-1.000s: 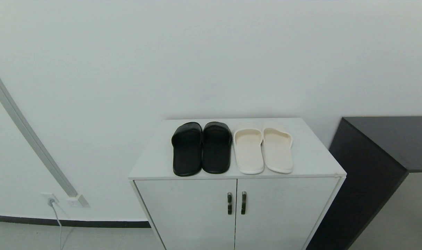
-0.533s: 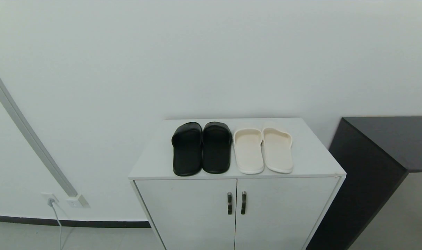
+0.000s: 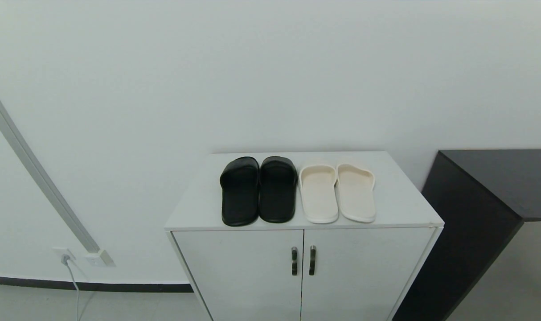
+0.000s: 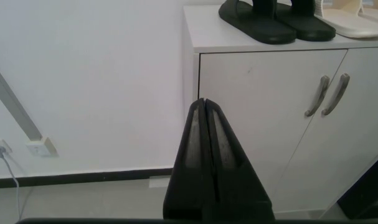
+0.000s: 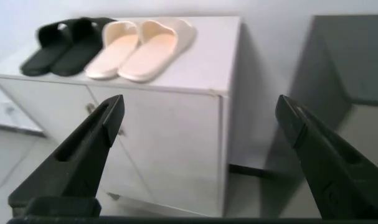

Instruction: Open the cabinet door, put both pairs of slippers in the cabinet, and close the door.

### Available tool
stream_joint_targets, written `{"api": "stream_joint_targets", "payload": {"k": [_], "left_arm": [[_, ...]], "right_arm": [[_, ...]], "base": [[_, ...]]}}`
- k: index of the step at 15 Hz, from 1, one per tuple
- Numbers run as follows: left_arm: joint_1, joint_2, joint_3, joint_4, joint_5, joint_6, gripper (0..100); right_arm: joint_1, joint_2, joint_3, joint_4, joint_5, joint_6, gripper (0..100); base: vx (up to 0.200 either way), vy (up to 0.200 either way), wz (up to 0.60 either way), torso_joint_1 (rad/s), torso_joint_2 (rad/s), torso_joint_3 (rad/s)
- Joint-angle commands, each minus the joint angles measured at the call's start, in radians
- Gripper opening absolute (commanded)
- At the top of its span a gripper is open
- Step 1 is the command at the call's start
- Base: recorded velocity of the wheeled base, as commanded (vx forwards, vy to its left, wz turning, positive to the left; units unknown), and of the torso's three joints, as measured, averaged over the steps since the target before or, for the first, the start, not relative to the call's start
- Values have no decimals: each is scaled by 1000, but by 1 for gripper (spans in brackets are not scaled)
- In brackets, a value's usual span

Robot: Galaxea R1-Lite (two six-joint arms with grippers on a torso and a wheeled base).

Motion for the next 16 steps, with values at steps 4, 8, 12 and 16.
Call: {"api": "stream_joint_targets", "payload": {"k": [4, 8, 12, 16], "left_arm": [[0, 1, 0, 0, 0, 0, 0], [0, 1, 0, 0, -1, 0, 0], [0, 1, 0, 0, -1, 0, 0], [0, 1, 0, 0, -1, 0, 0]], "right_arm": [[324, 465, -161, -241, -218, 36, 100], [497, 654, -380, -236, -354, 72, 100], [591, 828, -552, -165, -508, 79, 100], [626, 1026, -719, -159, -616, 116, 100]], "base": [[0, 0, 0, 0, 0, 0], [0, 0, 0, 0, 0, 0], [0, 0, 0, 0, 0, 0], [0, 0, 0, 0, 0, 0]]}}
